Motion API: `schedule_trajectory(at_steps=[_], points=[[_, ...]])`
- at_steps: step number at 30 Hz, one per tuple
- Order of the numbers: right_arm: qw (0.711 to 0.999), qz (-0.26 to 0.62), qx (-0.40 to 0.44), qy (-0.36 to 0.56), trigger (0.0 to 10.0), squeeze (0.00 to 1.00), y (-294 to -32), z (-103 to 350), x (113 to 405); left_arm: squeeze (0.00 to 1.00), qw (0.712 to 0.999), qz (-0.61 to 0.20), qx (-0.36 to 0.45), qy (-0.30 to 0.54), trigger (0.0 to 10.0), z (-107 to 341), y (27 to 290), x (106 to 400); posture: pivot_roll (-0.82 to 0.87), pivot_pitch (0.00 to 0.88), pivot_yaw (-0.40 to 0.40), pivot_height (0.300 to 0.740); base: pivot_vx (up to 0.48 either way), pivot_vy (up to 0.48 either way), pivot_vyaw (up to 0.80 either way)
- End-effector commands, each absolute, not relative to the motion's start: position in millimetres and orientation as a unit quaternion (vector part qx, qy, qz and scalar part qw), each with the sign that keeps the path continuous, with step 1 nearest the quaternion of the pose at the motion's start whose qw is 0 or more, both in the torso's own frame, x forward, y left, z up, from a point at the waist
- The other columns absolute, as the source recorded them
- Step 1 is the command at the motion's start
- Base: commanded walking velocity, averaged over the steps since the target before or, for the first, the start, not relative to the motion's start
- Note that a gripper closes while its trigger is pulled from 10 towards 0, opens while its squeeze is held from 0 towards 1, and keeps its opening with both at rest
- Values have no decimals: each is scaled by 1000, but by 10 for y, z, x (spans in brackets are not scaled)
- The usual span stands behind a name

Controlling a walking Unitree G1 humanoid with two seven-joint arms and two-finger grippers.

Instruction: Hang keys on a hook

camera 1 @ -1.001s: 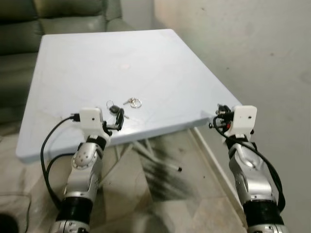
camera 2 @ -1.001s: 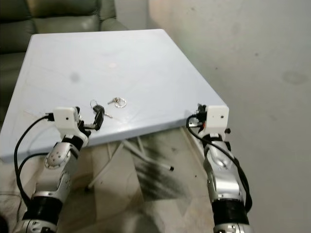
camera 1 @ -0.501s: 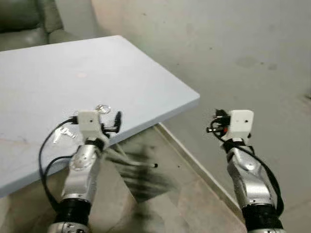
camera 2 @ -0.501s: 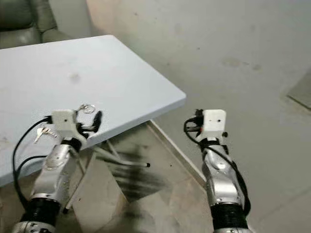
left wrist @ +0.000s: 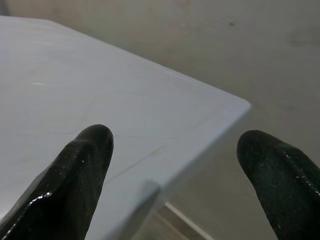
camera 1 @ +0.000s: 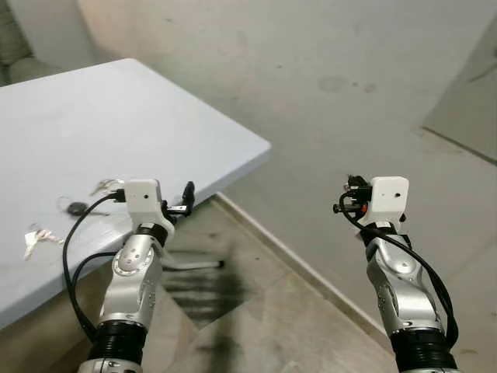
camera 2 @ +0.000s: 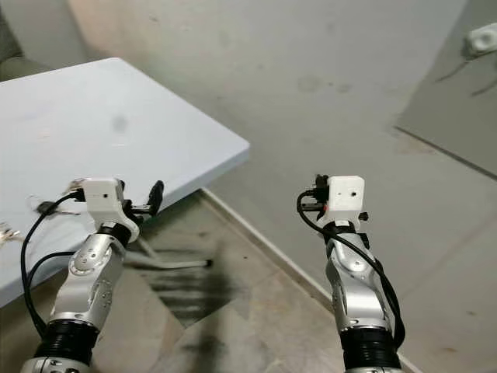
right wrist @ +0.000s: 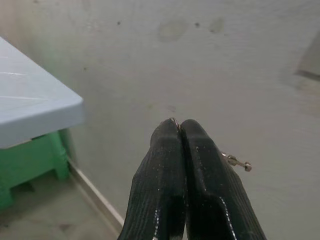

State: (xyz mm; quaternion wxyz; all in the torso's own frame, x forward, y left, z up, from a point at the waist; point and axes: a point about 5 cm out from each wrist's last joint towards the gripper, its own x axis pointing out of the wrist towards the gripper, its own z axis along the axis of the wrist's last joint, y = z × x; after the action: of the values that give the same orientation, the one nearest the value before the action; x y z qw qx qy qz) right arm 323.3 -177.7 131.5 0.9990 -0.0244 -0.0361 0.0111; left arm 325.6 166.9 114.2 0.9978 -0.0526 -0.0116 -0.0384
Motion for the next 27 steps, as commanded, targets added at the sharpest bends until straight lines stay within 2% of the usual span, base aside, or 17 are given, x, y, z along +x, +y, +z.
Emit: schedule_trajectory(at_steps=[1, 27], points=[[999, 11, -25, -42, 10000, 0, -1783, 1359, 3239, 0, 998, -40, -40, -17, 10000, 1189, 1681, 3255, 39, 59, -31, 740, 0, 0, -719], [999, -12, -20, -42, 10000, 0, -1823, 1348, 3180, 0, 998, -54, -39, -10, 10000, 1186, 1629, 3252, 14, 80, 10, 740, 0, 0, -717]])
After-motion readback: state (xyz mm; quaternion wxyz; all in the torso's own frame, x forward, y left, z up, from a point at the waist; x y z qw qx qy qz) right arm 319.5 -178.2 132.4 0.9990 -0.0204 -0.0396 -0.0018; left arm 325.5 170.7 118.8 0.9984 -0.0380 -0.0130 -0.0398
